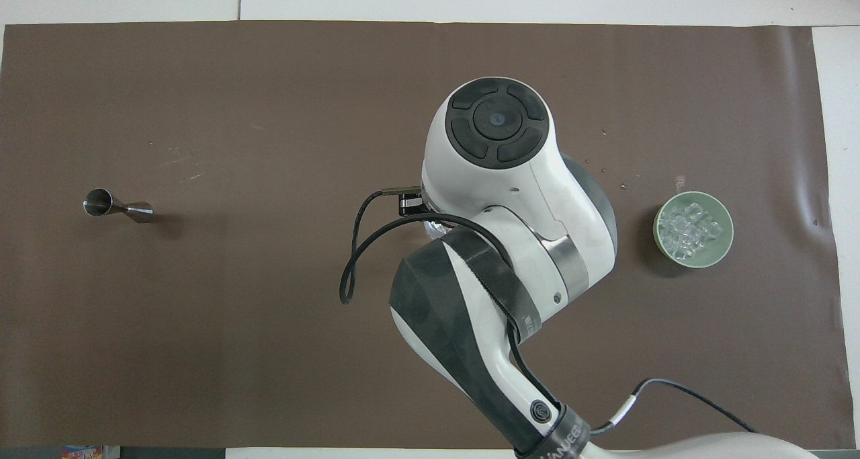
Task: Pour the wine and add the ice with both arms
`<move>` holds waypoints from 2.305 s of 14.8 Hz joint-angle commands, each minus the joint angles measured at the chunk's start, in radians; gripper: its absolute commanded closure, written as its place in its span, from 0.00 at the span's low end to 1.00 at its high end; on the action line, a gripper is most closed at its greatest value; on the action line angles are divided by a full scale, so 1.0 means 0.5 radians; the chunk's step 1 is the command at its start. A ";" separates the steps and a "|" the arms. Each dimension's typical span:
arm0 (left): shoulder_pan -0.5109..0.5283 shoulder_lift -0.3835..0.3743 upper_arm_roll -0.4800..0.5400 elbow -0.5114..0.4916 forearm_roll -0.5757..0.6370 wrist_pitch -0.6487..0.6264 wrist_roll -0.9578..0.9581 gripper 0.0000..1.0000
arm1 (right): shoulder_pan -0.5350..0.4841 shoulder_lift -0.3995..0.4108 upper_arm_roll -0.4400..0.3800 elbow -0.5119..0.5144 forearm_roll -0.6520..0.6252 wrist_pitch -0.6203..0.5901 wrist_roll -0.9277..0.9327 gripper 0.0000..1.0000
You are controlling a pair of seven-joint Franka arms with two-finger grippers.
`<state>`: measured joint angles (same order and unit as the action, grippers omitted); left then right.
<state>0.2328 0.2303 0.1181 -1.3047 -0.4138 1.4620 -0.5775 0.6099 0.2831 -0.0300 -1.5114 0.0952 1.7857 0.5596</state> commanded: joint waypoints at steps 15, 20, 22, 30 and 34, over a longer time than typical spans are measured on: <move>-0.300 -0.424 -0.423 -0.437 0.825 0.125 0.919 0.00 | -0.237 -0.140 -0.023 0.032 -0.058 -0.138 -0.051 0.27; -0.407 -0.467 -0.405 -0.615 0.815 0.340 0.916 0.00 | -0.553 -0.318 -0.023 0.032 -0.108 -0.380 -0.428 0.00; -0.474 -0.522 -0.350 -0.722 0.812 0.417 0.913 0.00 | -0.722 -0.376 -0.023 0.032 -0.111 -0.445 -0.646 0.00; -0.533 -0.448 -0.285 -0.633 0.809 0.365 0.925 0.00 | -1.134 -0.459 -0.035 0.127 -0.187 -0.703 -1.088 0.00; -0.542 -0.451 -0.285 -0.627 0.809 0.362 0.907 0.00 | -1.260 -0.431 -0.029 0.369 -0.249 -0.936 -1.202 0.00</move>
<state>-0.0185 0.0030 -0.0400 -1.6288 -0.0251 1.6430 -0.1270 0.0186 0.0510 -0.0594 -1.3953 -0.0186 1.3554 0.0029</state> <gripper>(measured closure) 0.000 0.000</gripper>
